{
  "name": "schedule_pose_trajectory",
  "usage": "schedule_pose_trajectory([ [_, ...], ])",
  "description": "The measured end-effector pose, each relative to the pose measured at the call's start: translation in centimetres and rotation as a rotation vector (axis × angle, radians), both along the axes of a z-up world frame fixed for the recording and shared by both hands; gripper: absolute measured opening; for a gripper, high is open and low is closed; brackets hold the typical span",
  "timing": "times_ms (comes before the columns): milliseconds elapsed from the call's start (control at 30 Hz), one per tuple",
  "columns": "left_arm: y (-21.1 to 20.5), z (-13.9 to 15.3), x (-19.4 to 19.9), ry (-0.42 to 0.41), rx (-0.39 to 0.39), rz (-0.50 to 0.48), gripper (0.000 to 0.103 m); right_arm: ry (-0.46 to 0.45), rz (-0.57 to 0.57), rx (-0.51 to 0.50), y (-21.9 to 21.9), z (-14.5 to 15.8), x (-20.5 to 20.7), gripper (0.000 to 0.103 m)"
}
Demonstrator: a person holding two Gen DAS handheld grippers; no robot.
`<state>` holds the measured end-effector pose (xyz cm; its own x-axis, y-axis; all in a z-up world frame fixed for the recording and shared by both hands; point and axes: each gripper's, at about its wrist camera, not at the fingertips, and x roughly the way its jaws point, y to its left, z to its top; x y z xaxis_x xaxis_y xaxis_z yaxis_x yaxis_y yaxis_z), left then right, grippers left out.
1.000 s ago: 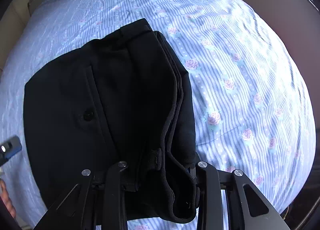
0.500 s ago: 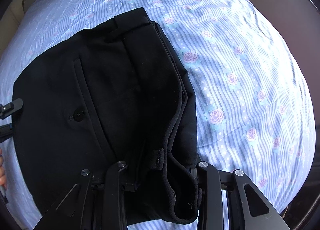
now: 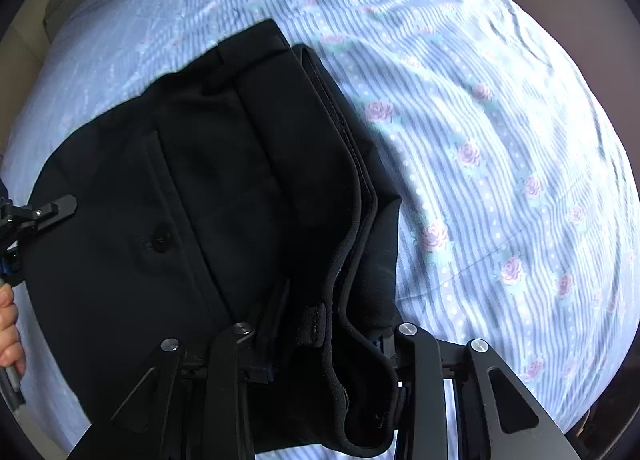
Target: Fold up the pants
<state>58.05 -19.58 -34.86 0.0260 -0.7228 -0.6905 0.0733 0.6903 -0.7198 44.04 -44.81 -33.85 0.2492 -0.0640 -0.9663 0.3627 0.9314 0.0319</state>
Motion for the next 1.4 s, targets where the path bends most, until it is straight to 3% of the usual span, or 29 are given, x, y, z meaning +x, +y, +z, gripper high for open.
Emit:
schedule_pose_trajectory([
  [100, -0.9, 3.8, -1.9, -0.105, 0.103, -0.035, 0.019, -0.042, 0.043, 0.009, 0.2, 2.0, -0.8, 0.028],
  [333, -0.8, 11.1, -7.3, -0.249, 0.182, -0.057, 0.018, -0.183, 0.134, 0.078, 1.4, 9.2, -4.1, 0.024],
  [567, 4.1, 18.2, -15.9, -0.310, 0.209, 0.096, 0.018, -0.284, 0.247, 0.143, 3.4, 15.7, -10.1, 0.024],
  [733, 8.8, 21.8, -23.9, -0.338, 0.288, 0.253, 0.018, -0.321, 0.421, 0.186, 7.5, 19.0, -13.0, 0.024],
  [900, 14.8, 23.3, -31.8, -0.301, 0.322, 0.443, 0.018, -0.337, 0.593, 0.249, 12.9, 21.4, -15.9, 0.024],
  [1033, 20.4, 23.0, -36.7, -0.260, 0.315, 0.538, 0.018, -0.349, 0.699, 0.260, 17.6, 22.4, -18.0, 0.024],
  [1233, 30.1, 22.6, -41.9, -0.243, 0.302, 0.617, 0.018, -0.357, 0.816, 0.275, 27.3, 23.3, -20.5, 0.024],
  [1400, 38.9, 22.9, -44.1, -0.267, 0.308, 0.597, 0.018, -0.346, 0.803, 0.267, 36.3, 23.0, -22.1, 0.024],
])
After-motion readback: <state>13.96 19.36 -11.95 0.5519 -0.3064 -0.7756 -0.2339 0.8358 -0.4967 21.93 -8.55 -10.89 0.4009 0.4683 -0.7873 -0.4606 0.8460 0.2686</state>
